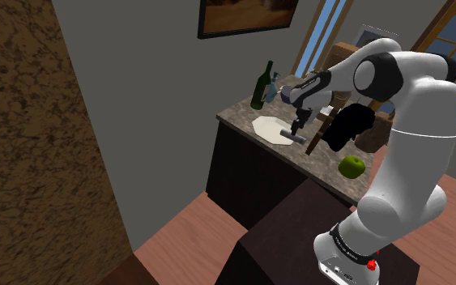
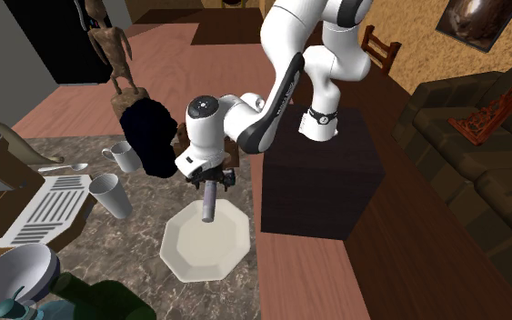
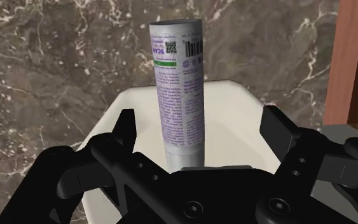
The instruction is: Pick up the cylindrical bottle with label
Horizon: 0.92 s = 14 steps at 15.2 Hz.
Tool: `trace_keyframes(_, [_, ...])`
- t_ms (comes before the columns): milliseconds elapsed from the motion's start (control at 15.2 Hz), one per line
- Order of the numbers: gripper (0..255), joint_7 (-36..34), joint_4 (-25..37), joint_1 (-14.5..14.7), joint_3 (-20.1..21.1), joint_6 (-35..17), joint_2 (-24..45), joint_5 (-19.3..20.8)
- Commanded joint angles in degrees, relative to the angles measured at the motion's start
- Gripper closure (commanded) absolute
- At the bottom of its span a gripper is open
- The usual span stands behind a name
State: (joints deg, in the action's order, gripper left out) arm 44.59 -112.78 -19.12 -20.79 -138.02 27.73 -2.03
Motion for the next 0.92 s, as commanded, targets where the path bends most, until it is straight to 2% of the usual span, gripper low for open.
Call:
trace_keyframes(0, [0, 1.2, 2.5, -1.2, 0.3, -0.1, 2.7, -0.6])
trace_keyframes(594, [0, 1.5, 2.9, -2.2, 1.5, -4.1, 7.1, -2.0])
trace_keyframes(660, [255, 1.5, 2.9, -2.2, 1.5, -4.0, 7.1, -1.9])
trace_keyframes(858, [255, 1.5, 2.9, -2.2, 1.5, -4.1, 7.1, -1.9])
